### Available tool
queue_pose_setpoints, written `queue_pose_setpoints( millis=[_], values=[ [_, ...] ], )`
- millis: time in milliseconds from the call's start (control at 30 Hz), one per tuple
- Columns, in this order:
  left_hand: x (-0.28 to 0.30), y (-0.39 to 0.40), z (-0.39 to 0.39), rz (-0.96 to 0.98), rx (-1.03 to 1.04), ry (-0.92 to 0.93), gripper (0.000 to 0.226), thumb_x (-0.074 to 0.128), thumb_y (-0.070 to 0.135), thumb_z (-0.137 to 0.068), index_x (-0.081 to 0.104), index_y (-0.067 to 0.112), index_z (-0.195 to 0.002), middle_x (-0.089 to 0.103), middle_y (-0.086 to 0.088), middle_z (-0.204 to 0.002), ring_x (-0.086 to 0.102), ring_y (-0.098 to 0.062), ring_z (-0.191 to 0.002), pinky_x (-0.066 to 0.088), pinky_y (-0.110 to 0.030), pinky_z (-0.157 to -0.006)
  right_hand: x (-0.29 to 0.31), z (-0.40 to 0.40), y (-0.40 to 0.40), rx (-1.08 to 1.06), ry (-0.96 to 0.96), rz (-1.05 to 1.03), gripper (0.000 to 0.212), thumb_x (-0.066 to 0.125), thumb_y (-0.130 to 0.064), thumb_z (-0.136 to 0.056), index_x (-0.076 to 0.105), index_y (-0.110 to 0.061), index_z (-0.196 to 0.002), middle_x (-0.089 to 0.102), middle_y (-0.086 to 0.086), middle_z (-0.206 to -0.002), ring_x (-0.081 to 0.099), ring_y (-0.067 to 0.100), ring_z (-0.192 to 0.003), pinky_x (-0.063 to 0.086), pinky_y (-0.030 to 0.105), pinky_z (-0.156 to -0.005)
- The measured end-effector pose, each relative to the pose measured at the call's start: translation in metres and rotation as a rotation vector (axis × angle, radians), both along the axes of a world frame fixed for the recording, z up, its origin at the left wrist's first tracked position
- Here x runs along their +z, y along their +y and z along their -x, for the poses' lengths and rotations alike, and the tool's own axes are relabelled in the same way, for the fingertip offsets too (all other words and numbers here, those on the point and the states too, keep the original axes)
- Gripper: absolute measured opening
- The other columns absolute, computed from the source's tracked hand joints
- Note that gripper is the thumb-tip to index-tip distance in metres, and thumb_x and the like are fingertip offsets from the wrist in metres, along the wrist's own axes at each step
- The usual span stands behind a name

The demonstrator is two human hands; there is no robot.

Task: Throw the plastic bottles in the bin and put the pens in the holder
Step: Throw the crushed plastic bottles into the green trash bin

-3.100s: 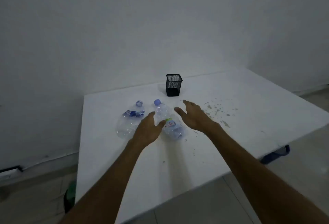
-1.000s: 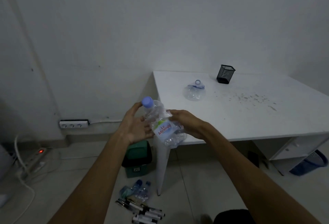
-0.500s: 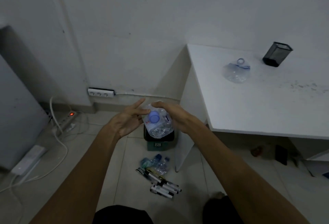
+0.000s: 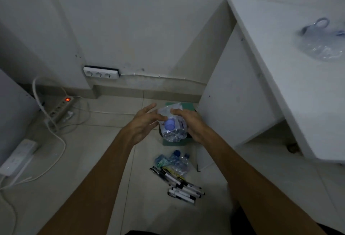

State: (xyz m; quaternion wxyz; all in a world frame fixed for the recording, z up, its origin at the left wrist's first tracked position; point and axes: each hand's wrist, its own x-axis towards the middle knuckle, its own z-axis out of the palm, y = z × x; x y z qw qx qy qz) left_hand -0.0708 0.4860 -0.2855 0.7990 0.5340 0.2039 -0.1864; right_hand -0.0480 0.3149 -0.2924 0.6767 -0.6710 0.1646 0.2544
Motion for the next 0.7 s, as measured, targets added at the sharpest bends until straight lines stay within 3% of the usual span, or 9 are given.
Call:
queue_pose_setpoints(
  millis=[100,267,333,400,467,500,567,633,700],
  values=[
    [-0.041,-0.001,-0.022,-0.02,0.006,0.049,0.073,0.07,-0.001,-0.081,0.038,0.016,-0.144,0.065,0.004,-0.115,0.061,-0.014,-0.11,0.045,-0.027,-0.088,-0.031,-0.021,-0.008,-0.086,-0.029,0.108,0.053,0.082,-0.023,-0.074,0.063,-0.003,-0.119,0.07,0.014,-0.114,0.068,0.032,-0.104,0.056,0.043,-0.093],
    [-0.099,-0.007,-0.052,-0.189,0.031,0.079,0.059,0.068,0.005,-0.086,0.045,0.011,-0.14,0.059,-0.003,-0.127,0.057,-0.02,-0.117,0.044,-0.032,-0.095,-0.071,-0.042,-0.024,-0.071,-0.174,0.331,0.062,0.086,-0.014,-0.07,0.056,-0.006,-0.124,0.068,0.01,-0.116,0.067,0.027,-0.102,0.056,0.041,-0.091],
    [-0.117,-0.014,-0.061,-0.26,0.021,0.09,0.054,0.066,0.0,-0.087,0.047,0.009,-0.136,0.057,-0.002,-0.123,0.057,-0.02,-0.11,0.048,-0.025,-0.083,-0.086,-0.046,-0.03,0.001,-0.205,0.392,0.063,0.086,-0.012,-0.07,0.056,-0.005,-0.126,0.067,0.011,-0.118,0.066,0.027,-0.105,0.055,0.04,-0.093],
    [-0.134,-0.023,-0.067,-0.3,0.009,0.09,0.051,0.063,-0.003,-0.088,0.047,0.005,-0.136,0.055,-0.001,-0.117,0.056,-0.016,-0.101,0.047,-0.013,-0.061,-0.098,-0.05,-0.033,0.094,-0.248,0.444,0.061,0.085,-0.011,-0.071,0.057,-0.006,-0.124,0.066,0.007,-0.115,0.064,0.025,-0.104,0.053,0.034,-0.09],
    [-0.151,-0.03,-0.072,-0.369,0.008,0.073,0.045,0.061,-0.005,-0.089,0.051,0.002,-0.132,0.057,-0.004,-0.118,0.054,-0.015,-0.097,0.046,-0.01,-0.053,-0.108,-0.055,-0.035,0.184,-0.285,0.487,0.059,0.085,-0.008,-0.071,0.057,-0.004,-0.123,0.064,0.006,-0.114,0.063,0.027,-0.105,0.052,0.034,-0.09],
    [-0.16,-0.033,-0.074,-0.417,0.008,0.059,0.042,0.061,-0.006,-0.088,0.054,0.002,-0.129,0.059,-0.007,-0.119,0.055,-0.016,-0.096,0.046,-0.009,-0.057,-0.113,-0.057,-0.037,0.225,-0.293,0.498,0.061,0.084,-0.006,-0.07,0.056,-0.003,-0.124,0.065,0.009,-0.117,0.062,0.029,-0.108,0.052,0.038,-0.094],
    [-0.176,-0.038,-0.077,-0.502,0.003,0.031,0.045,0.062,-0.007,-0.086,0.056,0.004,-0.129,0.062,-0.008,-0.124,0.058,-0.019,-0.099,0.054,-0.023,-0.078,-0.121,-0.062,-0.04,0.302,-0.301,0.53,0.068,0.084,-0.006,-0.071,0.052,-0.002,-0.131,0.062,0.016,-0.124,0.061,0.032,-0.112,0.05,0.043,-0.099],
    [-0.186,-0.041,-0.077,-0.554,-0.018,0.01,0.056,0.061,-0.012,-0.082,0.053,0.008,-0.134,0.062,-0.009,-0.129,0.061,-0.023,-0.107,0.052,-0.037,-0.096,-0.128,-0.067,-0.045,0.342,-0.297,0.543,0.075,0.084,-0.005,-0.072,0.047,-0.001,-0.137,0.057,0.018,-0.13,0.058,0.031,-0.117,0.05,0.035,-0.098],
    [-0.194,-0.043,-0.078,-0.601,-0.036,-0.022,0.065,0.061,-0.015,-0.08,0.049,0.011,-0.138,0.061,-0.008,-0.132,0.06,-0.027,-0.115,0.05,-0.044,-0.101,-0.134,-0.069,-0.049,0.365,-0.311,0.546,0.077,0.083,-0.005,-0.072,0.045,-0.002,-0.139,0.053,0.018,-0.134,0.055,0.03,-0.12,0.048,0.027,-0.095]
  ],
)
